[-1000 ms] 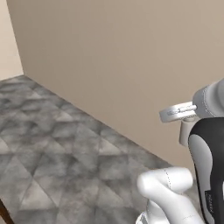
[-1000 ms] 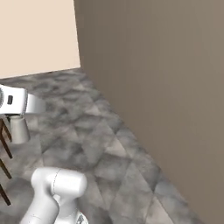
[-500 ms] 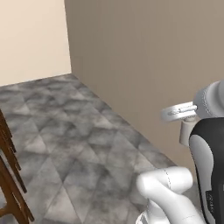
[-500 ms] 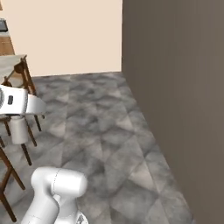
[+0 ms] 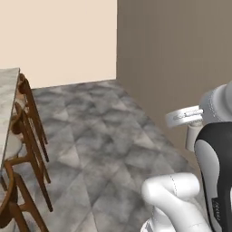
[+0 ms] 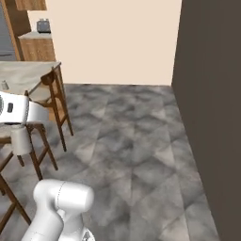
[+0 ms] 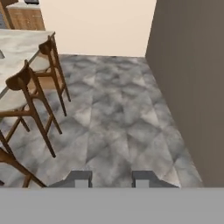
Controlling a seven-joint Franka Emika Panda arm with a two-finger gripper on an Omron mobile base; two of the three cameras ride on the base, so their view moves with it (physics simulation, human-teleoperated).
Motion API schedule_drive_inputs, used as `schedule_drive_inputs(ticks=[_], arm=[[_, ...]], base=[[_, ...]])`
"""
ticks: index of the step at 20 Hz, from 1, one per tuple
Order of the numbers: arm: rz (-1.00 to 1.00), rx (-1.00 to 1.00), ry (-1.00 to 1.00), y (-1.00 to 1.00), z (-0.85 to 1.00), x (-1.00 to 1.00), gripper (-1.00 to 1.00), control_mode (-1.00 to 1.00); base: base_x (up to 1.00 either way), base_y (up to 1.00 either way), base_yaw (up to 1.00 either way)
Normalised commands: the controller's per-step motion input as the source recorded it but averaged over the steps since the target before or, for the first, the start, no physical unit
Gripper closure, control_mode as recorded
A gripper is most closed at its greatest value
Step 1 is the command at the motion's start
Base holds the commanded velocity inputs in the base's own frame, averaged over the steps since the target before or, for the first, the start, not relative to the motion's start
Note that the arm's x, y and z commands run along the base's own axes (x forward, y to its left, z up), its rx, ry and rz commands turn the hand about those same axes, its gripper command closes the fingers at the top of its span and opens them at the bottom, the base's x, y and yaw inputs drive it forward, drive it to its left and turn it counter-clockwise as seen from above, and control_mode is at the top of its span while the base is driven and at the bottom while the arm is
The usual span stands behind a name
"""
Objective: Move the syrup bottle and shaker from the cabinet to the dining counter.
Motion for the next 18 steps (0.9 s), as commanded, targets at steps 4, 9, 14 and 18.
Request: schedule_drive_inputs(ticks=[4, 9, 14, 18], arm=[[0.00, 0.00, 0.00, 0.00, 0.00, 0.00, 1.00, 1.00], [0.00, 0.00, 0.00, 0.00, 0.00, 0.00, 1.00, 1.00], [0.00, 0.00, 0.00, 0.00, 0.00, 0.00, 1.00, 1.00], [0.00, 0.00, 0.00, 0.00, 0.00, 0.00, 1.00, 1.00]], base=[[1.00, -0.28, 0.43], [1.00, -0.30, 0.47], [1.00, -0.35, 0.48], [1.00, -0.35, 0.49]])
